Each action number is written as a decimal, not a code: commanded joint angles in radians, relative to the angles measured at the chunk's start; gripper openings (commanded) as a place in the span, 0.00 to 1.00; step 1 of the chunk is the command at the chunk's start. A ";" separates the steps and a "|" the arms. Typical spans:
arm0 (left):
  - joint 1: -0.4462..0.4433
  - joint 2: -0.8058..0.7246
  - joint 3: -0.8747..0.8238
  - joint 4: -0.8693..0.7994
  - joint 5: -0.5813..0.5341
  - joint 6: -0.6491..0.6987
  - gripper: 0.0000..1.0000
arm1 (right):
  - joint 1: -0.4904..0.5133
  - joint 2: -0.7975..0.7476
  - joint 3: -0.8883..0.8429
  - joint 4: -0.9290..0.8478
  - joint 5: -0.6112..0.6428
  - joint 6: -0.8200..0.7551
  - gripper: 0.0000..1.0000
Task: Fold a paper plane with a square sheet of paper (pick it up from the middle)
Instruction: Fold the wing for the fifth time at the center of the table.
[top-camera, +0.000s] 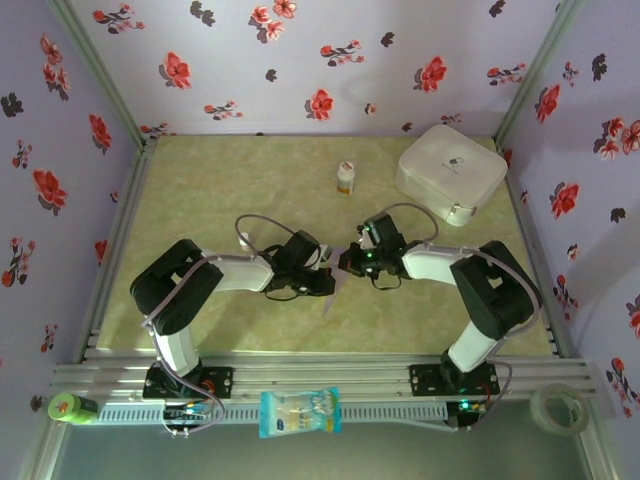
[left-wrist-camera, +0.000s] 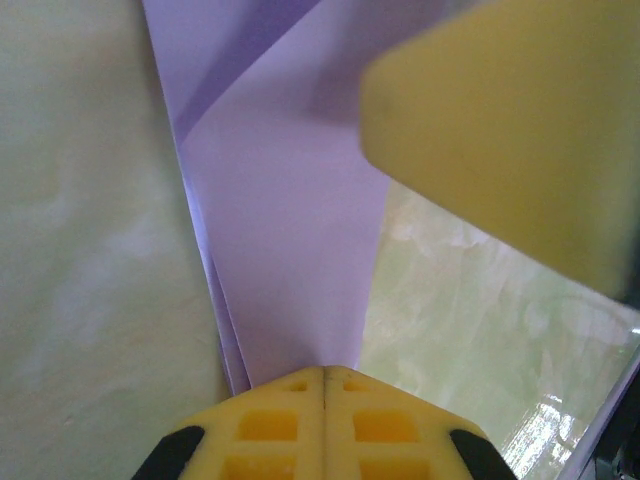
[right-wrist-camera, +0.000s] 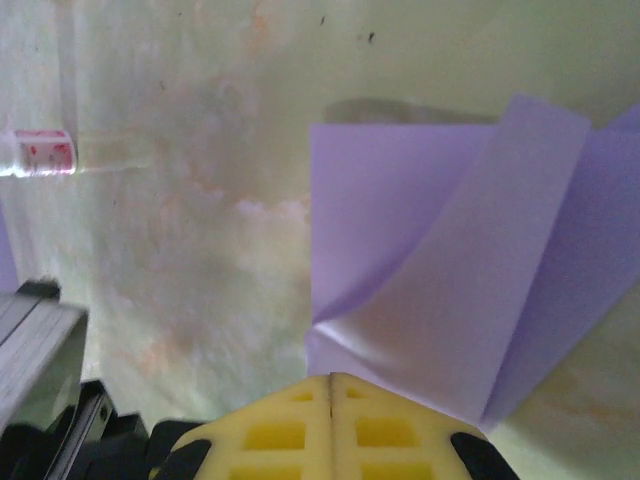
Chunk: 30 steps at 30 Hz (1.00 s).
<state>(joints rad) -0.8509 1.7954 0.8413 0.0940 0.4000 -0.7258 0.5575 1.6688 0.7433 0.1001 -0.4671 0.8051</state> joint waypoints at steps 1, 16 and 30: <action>-0.013 0.024 -0.047 -0.126 -0.017 0.018 0.00 | 0.009 0.044 0.032 0.057 0.031 0.051 0.05; -0.017 0.037 -0.076 -0.114 -0.002 0.009 0.00 | -0.124 0.080 -0.048 0.113 0.101 0.134 0.06; -0.040 0.055 -0.076 -0.100 0.002 -0.002 0.00 | -0.207 0.053 -0.060 0.185 0.100 0.146 0.07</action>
<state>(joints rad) -0.8642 1.7958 0.8169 0.1509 0.4034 -0.7265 0.3729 1.7374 0.6991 0.2611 -0.4278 0.9443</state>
